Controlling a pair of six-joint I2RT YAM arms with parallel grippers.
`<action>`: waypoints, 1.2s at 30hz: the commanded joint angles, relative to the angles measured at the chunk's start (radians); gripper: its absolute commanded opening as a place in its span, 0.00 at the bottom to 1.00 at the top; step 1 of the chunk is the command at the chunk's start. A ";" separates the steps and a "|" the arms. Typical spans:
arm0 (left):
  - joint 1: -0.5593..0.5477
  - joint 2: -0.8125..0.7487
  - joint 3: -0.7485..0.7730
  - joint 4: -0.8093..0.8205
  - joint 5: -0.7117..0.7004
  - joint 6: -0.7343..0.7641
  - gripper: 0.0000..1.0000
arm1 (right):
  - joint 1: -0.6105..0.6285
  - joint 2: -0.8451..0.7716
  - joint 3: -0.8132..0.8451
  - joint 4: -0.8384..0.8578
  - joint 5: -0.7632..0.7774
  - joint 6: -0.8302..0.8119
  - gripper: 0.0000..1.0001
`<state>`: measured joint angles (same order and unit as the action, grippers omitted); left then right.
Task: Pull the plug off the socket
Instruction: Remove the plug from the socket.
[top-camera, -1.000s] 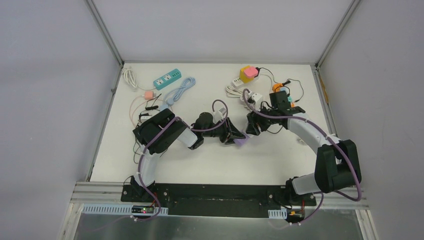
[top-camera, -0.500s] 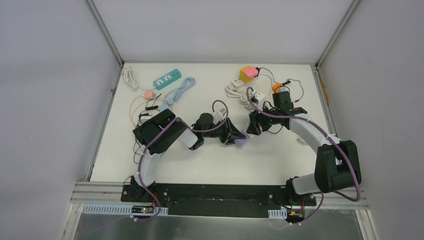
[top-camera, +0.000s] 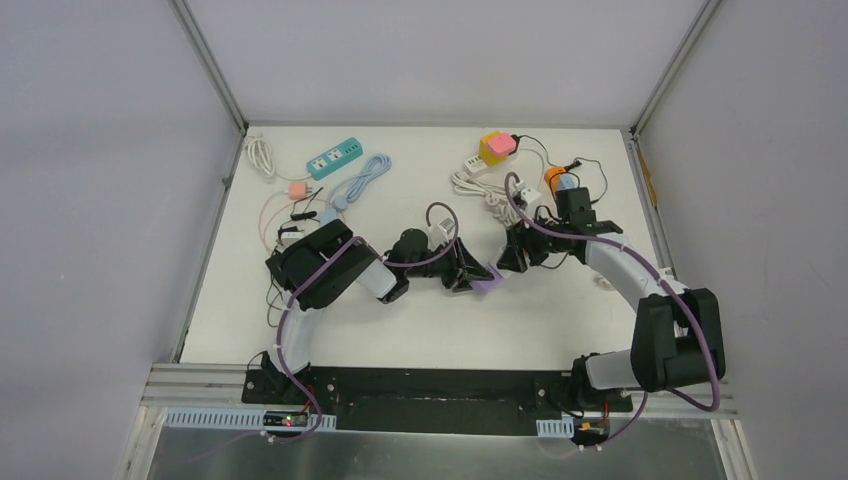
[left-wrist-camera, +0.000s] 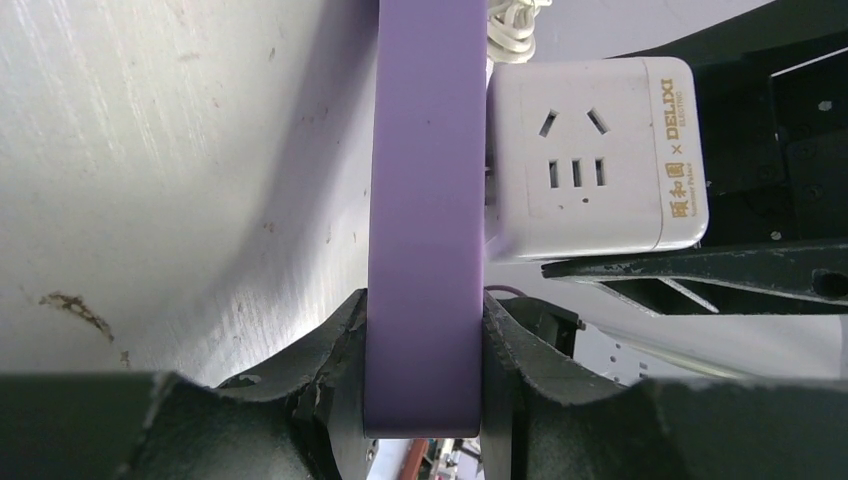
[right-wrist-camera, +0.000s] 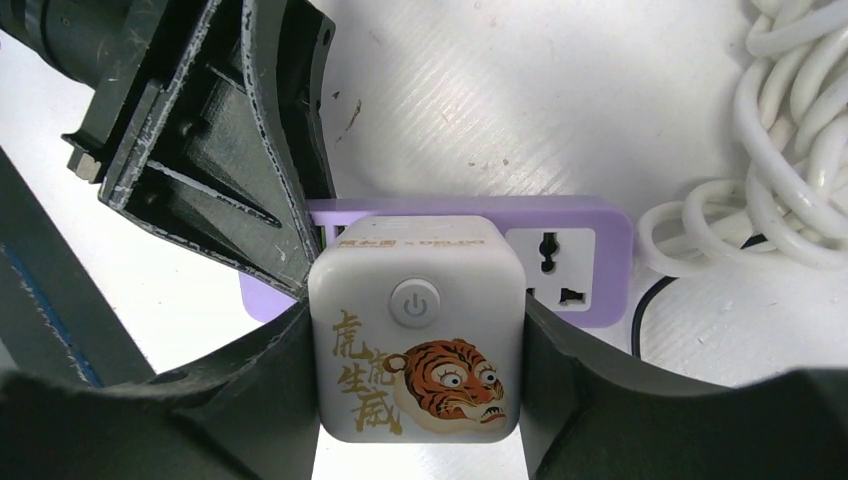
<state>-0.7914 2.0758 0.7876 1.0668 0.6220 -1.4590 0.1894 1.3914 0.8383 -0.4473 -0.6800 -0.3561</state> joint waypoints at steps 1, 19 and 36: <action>0.011 0.021 0.009 -0.012 -0.039 -0.008 0.00 | 0.083 -0.060 0.007 -0.037 -0.003 -0.020 0.00; 0.014 0.037 0.020 -0.022 -0.031 -0.007 0.00 | 0.027 -0.068 -0.014 -0.018 -0.012 0.005 0.00; 0.030 0.034 0.001 -0.035 -0.037 0.002 0.00 | -0.081 -0.043 -0.017 0.033 -0.126 0.085 0.00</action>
<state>-0.7841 2.1067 0.7963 1.0786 0.6300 -1.4586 0.1715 1.3800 0.8398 -0.4782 -0.6777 -0.3470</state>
